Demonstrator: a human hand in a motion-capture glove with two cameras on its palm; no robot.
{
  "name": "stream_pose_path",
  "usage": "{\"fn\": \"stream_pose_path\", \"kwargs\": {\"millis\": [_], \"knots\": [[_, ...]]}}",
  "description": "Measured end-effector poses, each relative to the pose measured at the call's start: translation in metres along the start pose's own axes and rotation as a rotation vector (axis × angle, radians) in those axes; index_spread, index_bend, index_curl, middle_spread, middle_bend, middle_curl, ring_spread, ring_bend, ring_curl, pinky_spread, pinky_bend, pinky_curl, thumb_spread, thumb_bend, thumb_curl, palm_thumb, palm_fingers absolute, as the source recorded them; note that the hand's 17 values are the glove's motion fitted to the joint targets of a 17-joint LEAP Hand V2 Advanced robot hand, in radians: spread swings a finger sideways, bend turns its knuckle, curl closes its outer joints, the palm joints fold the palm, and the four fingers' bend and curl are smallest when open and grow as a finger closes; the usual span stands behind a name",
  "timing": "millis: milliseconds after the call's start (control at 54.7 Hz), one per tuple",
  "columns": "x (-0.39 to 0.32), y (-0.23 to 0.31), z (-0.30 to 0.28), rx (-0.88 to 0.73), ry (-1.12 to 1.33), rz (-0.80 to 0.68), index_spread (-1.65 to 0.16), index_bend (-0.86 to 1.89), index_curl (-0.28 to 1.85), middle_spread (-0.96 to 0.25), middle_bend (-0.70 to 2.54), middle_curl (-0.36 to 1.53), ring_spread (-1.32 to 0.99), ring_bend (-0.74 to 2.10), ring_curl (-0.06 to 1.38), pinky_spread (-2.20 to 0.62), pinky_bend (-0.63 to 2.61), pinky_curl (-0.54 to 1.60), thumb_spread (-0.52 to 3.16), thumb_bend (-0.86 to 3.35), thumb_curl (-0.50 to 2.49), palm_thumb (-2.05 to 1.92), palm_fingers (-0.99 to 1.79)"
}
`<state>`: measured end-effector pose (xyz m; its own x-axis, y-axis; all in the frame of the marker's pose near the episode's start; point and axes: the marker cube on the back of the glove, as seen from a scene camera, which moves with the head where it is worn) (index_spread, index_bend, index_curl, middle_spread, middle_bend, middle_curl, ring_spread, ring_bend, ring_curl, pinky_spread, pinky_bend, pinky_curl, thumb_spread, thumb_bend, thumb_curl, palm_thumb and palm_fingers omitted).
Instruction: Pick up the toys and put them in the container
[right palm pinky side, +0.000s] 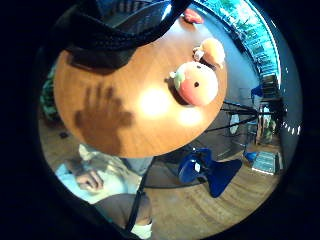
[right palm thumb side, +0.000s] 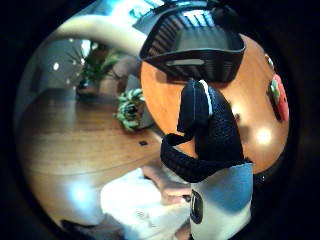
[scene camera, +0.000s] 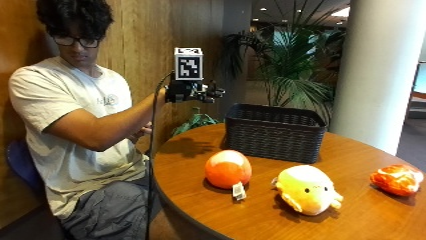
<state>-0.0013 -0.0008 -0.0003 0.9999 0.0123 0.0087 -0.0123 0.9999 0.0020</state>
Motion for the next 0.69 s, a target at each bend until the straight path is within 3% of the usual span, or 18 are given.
{"fn": "stream_pose_path", "kwargs": {"millis": [128, 256, 548, 621, 694], "knots": [[-0.005, 0.000, 0.000, -0.005, -0.014, 0.013, -0.20, 0.30, 0.13, -0.03, 0.13, 0.04, -0.03, 0.15, 0.01, -0.03, 0.70, 0.21, 0.94, 0.10, 0.04, 0.08, 0.00], [-0.003, 0.000, -0.005, 0.006, -0.073, -0.013, -0.24, 0.33, 0.19, -0.04, 0.15, 0.08, -0.04, 0.17, 0.03, -0.04, 0.76, 0.26, 1.28, 0.12, 0.08, 0.06, -0.04], [0.016, -0.001, -0.002, -0.005, 0.065, 0.034, -0.27, 0.31, 0.28, -0.05, 0.15, 0.15, -0.04, 0.17, 0.08, -0.04, 0.78, 0.30, 1.56, 0.12, 0.16, 0.02, -0.07], [0.009, -0.003, -0.003, -0.014, -0.008, 0.032, -0.28, 0.31, 0.30, -0.05, 0.15, 0.16, -0.04, 0.17, 0.09, -0.04, 0.78, 0.30, 1.58, 0.12, 0.18, 0.01, -0.08], [0.018, -0.006, -0.002, -0.021, 0.096, 0.032, -0.28, 0.30, 0.32, -0.04, 0.15, 0.18, -0.04, 0.18, 0.11, -0.04, 0.75, 0.30, 1.57, 0.12, 0.20, 0.03, -0.09]]}}
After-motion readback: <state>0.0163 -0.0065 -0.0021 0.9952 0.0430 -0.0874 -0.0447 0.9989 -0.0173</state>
